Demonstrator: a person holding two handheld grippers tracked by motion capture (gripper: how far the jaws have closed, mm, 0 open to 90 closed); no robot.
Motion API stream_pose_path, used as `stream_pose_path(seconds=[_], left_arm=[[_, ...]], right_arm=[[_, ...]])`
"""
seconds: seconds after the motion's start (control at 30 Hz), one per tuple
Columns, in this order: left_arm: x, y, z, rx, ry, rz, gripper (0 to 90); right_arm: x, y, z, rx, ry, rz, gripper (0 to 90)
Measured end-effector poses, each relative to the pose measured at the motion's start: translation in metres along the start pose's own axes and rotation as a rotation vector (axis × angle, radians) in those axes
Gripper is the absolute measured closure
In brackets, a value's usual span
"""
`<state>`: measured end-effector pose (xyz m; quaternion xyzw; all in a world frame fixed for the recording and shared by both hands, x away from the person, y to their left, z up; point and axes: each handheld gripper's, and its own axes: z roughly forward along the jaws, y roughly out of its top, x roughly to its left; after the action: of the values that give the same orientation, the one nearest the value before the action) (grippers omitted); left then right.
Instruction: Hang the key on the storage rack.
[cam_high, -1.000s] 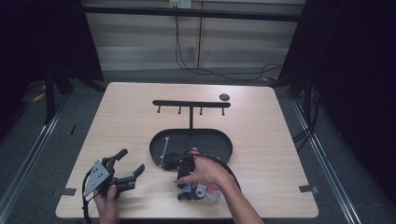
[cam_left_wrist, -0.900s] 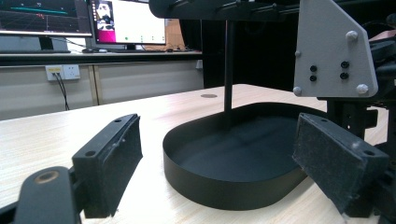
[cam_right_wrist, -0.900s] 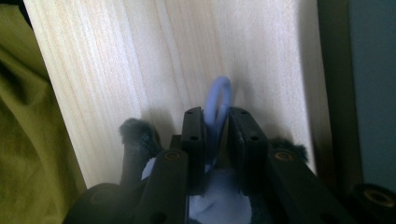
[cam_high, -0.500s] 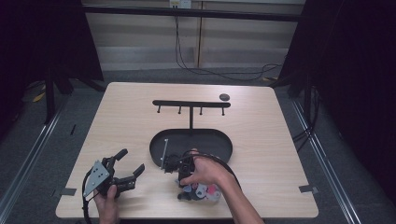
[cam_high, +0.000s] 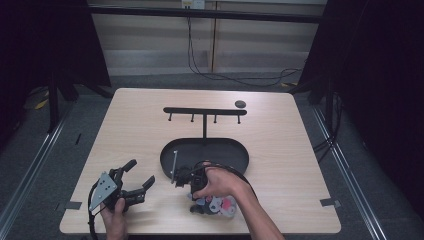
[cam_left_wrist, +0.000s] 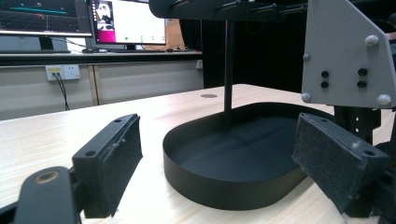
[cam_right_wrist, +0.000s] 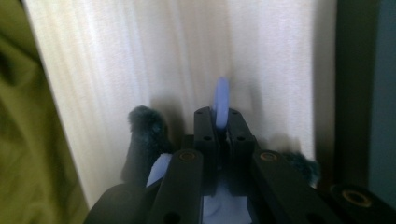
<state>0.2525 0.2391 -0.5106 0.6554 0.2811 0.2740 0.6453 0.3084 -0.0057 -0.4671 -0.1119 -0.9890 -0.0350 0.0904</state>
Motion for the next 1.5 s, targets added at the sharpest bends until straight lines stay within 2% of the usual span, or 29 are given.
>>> stream_pose_path(seconds=[0.1,0.17,0.3,0.37,0.63,0.83,0.87,0.93,1.03,1.2,1.3,1.5], left_arm=[[0.000,0.000,0.000,-0.003,0.000,-0.004,15.3],[0.000,0.000,0.000,-0.002,0.000,-0.004,15.2],[0.000,0.000,0.000,-0.003,-0.002,-0.005,15.2],[0.000,0.000,0.000,-0.002,0.000,-0.005,15.3],[0.000,0.000,0.000,-0.003,0.000,-0.005,15.2],[0.000,0.000,0.000,-0.003,0.000,-0.005,15.2],[0.000,0.000,0.000,-0.003,0.000,-0.006,15.2],[0.000,0.000,0.000,-0.002,0.000,-0.005,15.3],[0.000,0.000,0.000,-0.002,0.000,-0.005,15.3],[0.000,0.000,0.000,-0.003,0.000,-0.005,15.2],[0.000,0.000,0.000,-0.004,-0.001,-0.005,15.2],[0.000,0.000,0.000,-0.003,0.000,-0.004,15.2]], right_arm=[[0.000,-0.001,-0.005,-0.009,-0.001,0.003,86.2],[0.000,-0.003,-0.010,-0.019,0.016,0.009,86.0],[0.001,-0.007,-0.020,-0.032,-0.003,0.024,86.0],[0.002,-0.009,-0.024,-0.042,0.004,0.023,86.0],[0.004,-0.015,-0.041,-0.065,-0.022,0.017,86.4],[0.006,-0.019,-0.050,-0.073,-0.017,0.013,86.8],[0.006,-0.019,-0.050,-0.074,-0.026,0.014,86.8],[0.005,-0.018,-0.047,-0.044,-0.012,0.004,86.7],[0.003,-0.012,-0.035,0.007,-0.006,-0.005,86.6],[0.002,-0.005,-0.015,0.045,-0.001,-0.016,86.2],[0.001,-0.003,-0.007,0.087,-0.015,-0.016,85.6],[0.001,-0.001,-0.004,0.083,-0.014,-0.028,81.8]])
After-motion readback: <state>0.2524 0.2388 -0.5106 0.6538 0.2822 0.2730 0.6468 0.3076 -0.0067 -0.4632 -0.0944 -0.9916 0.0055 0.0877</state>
